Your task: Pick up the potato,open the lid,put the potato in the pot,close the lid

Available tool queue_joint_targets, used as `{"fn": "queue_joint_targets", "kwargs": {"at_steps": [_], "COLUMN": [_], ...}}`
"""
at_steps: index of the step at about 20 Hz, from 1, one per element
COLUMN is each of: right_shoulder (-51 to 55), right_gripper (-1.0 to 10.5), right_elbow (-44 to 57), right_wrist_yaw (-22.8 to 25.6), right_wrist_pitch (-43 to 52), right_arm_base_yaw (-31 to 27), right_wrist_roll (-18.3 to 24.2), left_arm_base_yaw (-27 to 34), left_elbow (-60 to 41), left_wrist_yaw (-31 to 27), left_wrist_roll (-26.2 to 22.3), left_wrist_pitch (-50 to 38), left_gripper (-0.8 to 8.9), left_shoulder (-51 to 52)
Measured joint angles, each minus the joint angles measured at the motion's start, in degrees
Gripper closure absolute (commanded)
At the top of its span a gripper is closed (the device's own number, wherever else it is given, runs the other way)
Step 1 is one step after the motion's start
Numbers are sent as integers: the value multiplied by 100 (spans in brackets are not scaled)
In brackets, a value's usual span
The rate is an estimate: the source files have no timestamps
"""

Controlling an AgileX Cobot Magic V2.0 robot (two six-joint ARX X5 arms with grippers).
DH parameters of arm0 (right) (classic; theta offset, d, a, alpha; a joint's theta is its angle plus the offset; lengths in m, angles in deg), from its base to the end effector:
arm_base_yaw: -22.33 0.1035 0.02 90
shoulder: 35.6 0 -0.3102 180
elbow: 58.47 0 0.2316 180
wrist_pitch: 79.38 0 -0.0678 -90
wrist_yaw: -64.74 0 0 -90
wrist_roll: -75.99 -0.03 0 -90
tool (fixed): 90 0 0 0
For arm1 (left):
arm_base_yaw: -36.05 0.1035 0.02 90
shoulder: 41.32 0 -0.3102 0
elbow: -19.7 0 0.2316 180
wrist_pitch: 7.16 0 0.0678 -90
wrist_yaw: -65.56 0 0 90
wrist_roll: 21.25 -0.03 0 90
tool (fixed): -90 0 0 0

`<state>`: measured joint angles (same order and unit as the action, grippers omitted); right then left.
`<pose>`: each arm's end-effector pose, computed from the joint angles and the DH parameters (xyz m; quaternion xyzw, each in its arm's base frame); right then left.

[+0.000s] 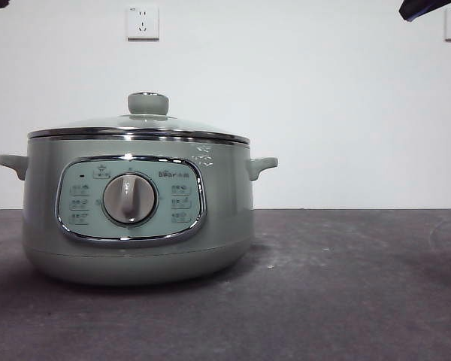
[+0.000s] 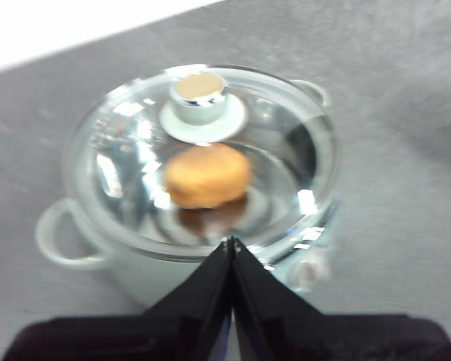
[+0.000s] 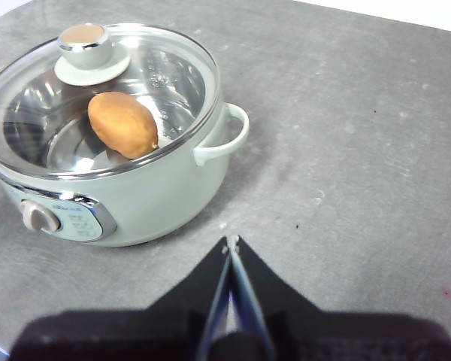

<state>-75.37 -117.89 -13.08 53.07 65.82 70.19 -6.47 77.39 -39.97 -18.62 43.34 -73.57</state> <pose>0.0664 0.0543 0.3344 -0.0651 0.2262 0.2508 0.9390 0.0455 -0.0308 0.3276 0.0835 0.1949 -0.2234 0.9514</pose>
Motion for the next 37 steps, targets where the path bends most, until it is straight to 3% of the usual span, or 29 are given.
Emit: {"fn": "queue_joint_targets", "kwargs": {"at_steps": [4,9,14,20,37], "right_shoulder": [-2,0,0,-2,0], "right_gripper": [946,946,946,946,946], "right_elbow": [0,0,0,0,0], "right_wrist_yaw": [-2,-2,0,0,0], "right_wrist_pitch": [0,0,0,0,0], "right_arm_base_yaw": [0,0,0,0,0], "right_wrist_roll": [0,0,0,0,0], "left_arm_base_yaw": [1196,2846,3759,4094,4203], "left_elbow": [-321,-1814,-3185,-4009,-4046], "left_wrist_yaw": [684,1631,1974,1978,1982], "left_wrist_roll": [-372,-415,-417,-417,-411], "left_wrist_pitch": [-503,-1803,-2041,-2074,-2194], "left_gripper": [817,817,817,817,817], "left_shoulder": [529,1589,2594,3185,3195]}}
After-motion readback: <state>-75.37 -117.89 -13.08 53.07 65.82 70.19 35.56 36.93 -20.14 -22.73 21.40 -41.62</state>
